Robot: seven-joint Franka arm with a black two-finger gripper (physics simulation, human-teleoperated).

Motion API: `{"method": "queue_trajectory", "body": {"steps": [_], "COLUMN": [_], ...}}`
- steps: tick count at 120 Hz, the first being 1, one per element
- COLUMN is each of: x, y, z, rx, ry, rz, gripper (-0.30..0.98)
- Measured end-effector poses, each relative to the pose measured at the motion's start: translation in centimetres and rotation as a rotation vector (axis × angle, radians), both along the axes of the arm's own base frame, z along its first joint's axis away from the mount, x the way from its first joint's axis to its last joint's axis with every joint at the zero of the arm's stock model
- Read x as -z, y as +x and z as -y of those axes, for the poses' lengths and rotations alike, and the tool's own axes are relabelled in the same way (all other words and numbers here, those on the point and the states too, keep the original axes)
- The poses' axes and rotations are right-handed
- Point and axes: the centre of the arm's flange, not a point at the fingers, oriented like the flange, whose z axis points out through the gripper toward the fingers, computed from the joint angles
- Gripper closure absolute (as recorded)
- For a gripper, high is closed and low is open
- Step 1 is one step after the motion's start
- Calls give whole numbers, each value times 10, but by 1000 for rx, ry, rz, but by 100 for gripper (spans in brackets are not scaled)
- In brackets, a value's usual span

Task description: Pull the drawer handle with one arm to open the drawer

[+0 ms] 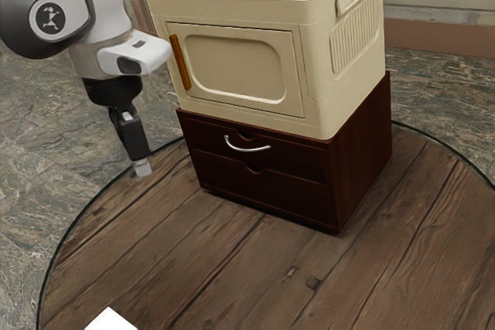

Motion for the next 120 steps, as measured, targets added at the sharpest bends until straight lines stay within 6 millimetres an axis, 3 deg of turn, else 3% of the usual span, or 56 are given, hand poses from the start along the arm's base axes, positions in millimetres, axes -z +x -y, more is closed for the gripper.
{"method": "queue_trajectory", "body": {"steps": [34, 56, 80, 92, 120], "x": [0, 26, 46, 60, 75], "y": [15, 45, 69, 66, 75], "z": [8, 35, 38, 40, 39], "rx": [167, 399, 607, 696, 840], "ry": [-22, 5, 66, 86, 136], "rz": [77, 185, 336, 366, 409], "gripper": [0, 0, 0, 2, 27]}}
